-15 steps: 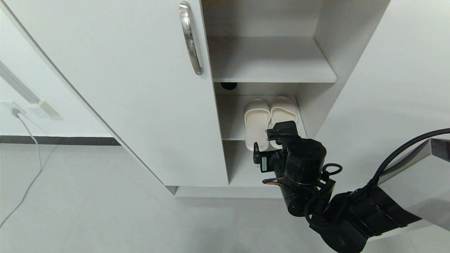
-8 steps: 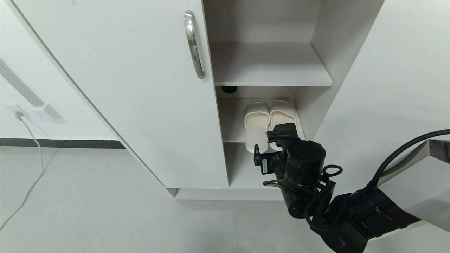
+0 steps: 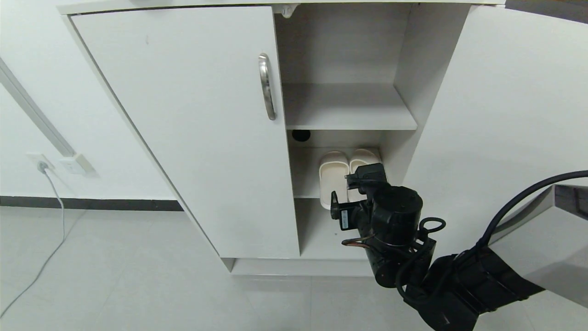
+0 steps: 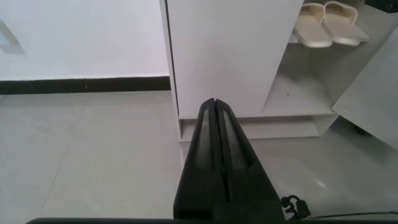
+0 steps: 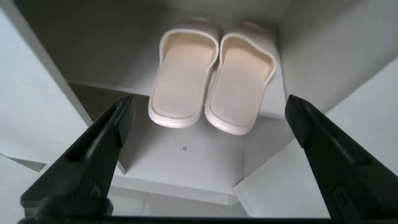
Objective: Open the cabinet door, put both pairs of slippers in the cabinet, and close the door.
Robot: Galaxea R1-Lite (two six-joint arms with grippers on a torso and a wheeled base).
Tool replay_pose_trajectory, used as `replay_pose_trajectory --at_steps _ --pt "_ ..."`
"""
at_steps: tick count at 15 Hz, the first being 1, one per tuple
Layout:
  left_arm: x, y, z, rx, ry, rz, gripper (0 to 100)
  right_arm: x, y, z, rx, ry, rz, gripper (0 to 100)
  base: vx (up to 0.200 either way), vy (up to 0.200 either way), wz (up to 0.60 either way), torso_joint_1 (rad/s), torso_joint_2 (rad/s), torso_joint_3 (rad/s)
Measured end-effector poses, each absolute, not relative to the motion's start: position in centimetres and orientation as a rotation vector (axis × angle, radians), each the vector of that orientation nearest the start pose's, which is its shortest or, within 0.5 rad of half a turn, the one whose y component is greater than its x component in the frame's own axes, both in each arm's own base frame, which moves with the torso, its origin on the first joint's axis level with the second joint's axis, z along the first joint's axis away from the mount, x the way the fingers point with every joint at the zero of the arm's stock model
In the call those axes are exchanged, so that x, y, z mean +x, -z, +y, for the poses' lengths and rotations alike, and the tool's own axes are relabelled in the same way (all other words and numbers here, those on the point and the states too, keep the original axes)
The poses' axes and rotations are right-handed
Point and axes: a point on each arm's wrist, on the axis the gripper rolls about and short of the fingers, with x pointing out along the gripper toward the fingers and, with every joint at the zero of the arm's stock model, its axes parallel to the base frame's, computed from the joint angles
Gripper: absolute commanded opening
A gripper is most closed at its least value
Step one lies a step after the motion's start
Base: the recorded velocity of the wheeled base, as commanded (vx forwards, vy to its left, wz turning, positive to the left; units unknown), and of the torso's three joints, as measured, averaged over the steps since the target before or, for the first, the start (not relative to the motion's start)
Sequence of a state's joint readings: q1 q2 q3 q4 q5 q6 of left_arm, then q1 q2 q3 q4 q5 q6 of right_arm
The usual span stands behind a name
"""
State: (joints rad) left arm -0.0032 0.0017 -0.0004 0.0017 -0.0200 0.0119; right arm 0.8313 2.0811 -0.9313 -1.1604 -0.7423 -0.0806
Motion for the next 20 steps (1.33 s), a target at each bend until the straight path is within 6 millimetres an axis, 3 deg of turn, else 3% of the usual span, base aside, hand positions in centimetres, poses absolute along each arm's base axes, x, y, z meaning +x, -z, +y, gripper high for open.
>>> replay_pose_trajectory --at_steps 9,20 --pt "-2.27 -7.55 -0.05 0.048 0.028 0.002 0 27.05 -13.08 27.49 -0.071 -0.092 -0.013 100 0.0 0.0 0.0 0.001 0.0 0.186" --pt "-2.27 -7.53 -0.05 0.055 0.031 0.003 0 27.29 -12.41 27.58 -0.081 -0.089 -0.002 100 0.0 0.0 0.0 0.0 0.0 0.0"
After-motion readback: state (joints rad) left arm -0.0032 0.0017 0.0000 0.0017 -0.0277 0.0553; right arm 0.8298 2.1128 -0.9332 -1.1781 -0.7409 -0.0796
